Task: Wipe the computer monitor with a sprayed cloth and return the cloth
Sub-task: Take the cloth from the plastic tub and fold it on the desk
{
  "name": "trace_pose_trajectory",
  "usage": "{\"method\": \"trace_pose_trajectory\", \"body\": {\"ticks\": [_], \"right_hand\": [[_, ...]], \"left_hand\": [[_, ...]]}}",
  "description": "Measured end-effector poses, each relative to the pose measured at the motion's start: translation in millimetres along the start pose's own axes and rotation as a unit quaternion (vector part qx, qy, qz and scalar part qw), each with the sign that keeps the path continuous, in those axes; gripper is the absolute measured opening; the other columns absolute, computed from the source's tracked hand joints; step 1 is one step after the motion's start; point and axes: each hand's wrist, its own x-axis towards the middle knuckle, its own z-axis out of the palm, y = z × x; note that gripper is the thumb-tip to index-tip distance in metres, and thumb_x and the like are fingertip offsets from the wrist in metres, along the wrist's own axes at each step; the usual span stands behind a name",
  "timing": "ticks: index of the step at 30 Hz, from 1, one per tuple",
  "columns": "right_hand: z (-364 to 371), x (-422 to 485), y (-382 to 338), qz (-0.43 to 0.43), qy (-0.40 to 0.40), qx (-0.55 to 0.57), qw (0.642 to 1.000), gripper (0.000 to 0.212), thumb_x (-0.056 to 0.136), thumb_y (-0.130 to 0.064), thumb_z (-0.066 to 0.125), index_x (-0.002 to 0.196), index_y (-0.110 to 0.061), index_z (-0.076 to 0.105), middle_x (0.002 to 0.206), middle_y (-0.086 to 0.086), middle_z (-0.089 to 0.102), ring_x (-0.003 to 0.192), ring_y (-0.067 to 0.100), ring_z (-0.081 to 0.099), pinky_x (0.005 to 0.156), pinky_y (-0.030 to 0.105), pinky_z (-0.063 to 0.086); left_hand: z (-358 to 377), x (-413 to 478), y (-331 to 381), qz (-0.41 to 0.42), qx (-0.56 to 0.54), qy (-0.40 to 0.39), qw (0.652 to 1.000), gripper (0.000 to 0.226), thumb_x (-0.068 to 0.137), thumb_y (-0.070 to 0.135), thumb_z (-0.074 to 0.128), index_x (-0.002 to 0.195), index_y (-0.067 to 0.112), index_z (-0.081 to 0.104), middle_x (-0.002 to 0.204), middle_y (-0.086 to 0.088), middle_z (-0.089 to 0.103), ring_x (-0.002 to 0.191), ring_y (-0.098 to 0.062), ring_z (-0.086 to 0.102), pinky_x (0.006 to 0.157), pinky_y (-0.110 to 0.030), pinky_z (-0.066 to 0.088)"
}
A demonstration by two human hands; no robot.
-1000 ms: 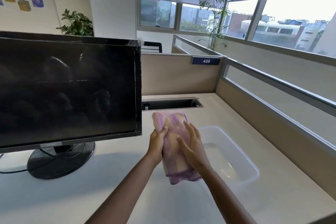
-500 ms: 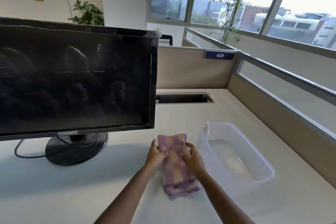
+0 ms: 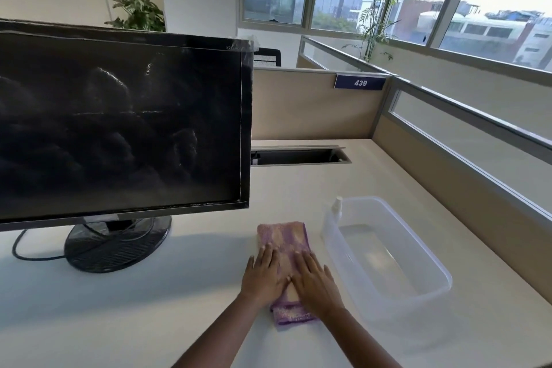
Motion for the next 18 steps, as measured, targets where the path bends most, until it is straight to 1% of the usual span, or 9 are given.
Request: {"method": "trace_pose_trajectory", "body": {"ticks": [2, 3, 6, 8, 10, 12, 15, 16, 18], "right_hand": [[-11, 1, -1, -0.031, 0.027, -0.018, 0.999, 0.054, 0.101, -0.033, 0.024, 0.148, -0.012, 0.009, 0.158, 0.005, 0.008, 0.146, 0.019, 0.006, 0.118, 0.036, 0.014], [-18, 1, -2, -0.051, 0.054, -0.011, 0.997, 0.051, 0.101, -0.03, 0.026, 0.147, -0.012, 0.014, 0.158, 0.005, 0.013, 0.146, 0.019, 0.01, 0.118, 0.032, 0.016], [-48, 0, 0, -0.078, 0.169, 0.1, 0.978, 0.043, 0.098, -0.018, 0.038, 0.14, -0.012, 0.035, 0.149, 0.006, 0.034, 0.139, 0.019, 0.031, 0.11, 0.029, 0.032], [-70, 2, 8, -0.086, 0.252, 0.123, 0.956, 0.036, 0.095, -0.011, 0.045, 0.131, -0.01, 0.049, 0.139, 0.009, 0.047, 0.13, 0.02, 0.044, 0.103, 0.029, 0.041], [-87, 11, 21, -0.075, 0.313, 0.112, 0.94, 0.033, 0.093, -0.007, 0.047, 0.126, -0.008, 0.054, 0.135, 0.012, 0.05, 0.128, 0.024, 0.045, 0.1, 0.034, 0.045], [-102, 22, 33, -0.046, 0.324, 0.084, 0.941, 0.035, 0.094, -0.007, 0.046, 0.129, -0.008, 0.051, 0.139, 0.015, 0.046, 0.132, 0.026, 0.04, 0.101, 0.036, 0.045], [-115, 40, 48, 0.011, 0.274, 0.063, 0.959, 0.039, 0.098, -0.02, 0.042, 0.137, -0.013, 0.042, 0.145, 0.013, 0.037, 0.134, 0.027, 0.037, 0.099, 0.038, 0.046], [-117, 44, 51, 0.026, 0.252, 0.069, 0.965, 0.04, 0.098, -0.023, 0.042, 0.136, -0.013, 0.042, 0.144, 0.013, 0.038, 0.132, 0.027, 0.039, 0.099, 0.038, 0.047], [-119, 51, 54, 0.038, 0.229, 0.099, 0.968, 0.036, 0.097, -0.022, 0.045, 0.131, -0.011, 0.048, 0.137, 0.015, 0.045, 0.123, 0.029, 0.048, 0.097, 0.038, 0.048]], "left_hand": [[-6, 1, 4, -0.002, -0.001, 0.012, 1.0, 0.064, 0.096, 0.042, 0.026, 0.146, 0.008, 0.004, 0.158, -0.011, 0.0, 0.146, -0.025, -0.002, 0.119, -0.042, 0.005], [-10, 3, 7, -0.003, -0.004, 0.026, 1.0, 0.061, 0.097, 0.038, 0.026, 0.146, 0.008, 0.005, 0.158, -0.011, 0.002, 0.146, -0.025, 0.0, 0.118, -0.042, 0.006], [-27, 9, 20, 0.005, -0.036, 0.087, 0.996, 0.055, 0.098, 0.028, 0.026, 0.146, 0.009, 0.006, 0.157, -0.011, 0.006, 0.146, -0.024, 0.005, 0.119, -0.039, 0.008], [-38, 13, 32, 0.034, -0.062, 0.115, 0.991, 0.055, 0.097, 0.023, 0.026, 0.146, 0.009, 0.005, 0.158, -0.011, 0.005, 0.146, -0.023, 0.003, 0.119, -0.038, 0.006], [-47, 18, 45, 0.068, -0.08, 0.12, 0.987, 0.056, 0.097, 0.022, 0.027, 0.146, 0.009, 0.002, 0.158, -0.01, 0.001, 0.146, -0.022, -0.001, 0.12, -0.037, 0.004], [-54, 24, 59, 0.092, -0.086, 0.116, 0.985, 0.059, 0.097, 0.022, 0.03, 0.146, 0.011, 0.0, 0.158, -0.008, -0.001, 0.146, -0.02, -0.003, 0.12, -0.037, 0.002], [-61, 29, 77, 0.121, -0.069, 0.102, 0.985, 0.06, 0.098, 0.024, 0.031, 0.146, 0.011, -0.001, 0.158, -0.007, -0.001, 0.146, -0.02, -0.004, 0.12, -0.038, 0.002], [-63, 30, 81, 0.126, -0.069, 0.096, 0.985, 0.06, 0.098, 0.025, 0.032, 0.146, 0.01, 0.0, 0.158, -0.008, -0.001, 0.146, -0.02, -0.003, 0.12, -0.039, 0.002], [-65, 31, 88, 0.129, -0.078, 0.089, 0.985, 0.06, 0.098, 0.025, 0.033, 0.146, 0.009, 0.002, 0.158, -0.009, 0.001, 0.146, -0.021, -0.003, 0.12, -0.039, 0.003]]}}
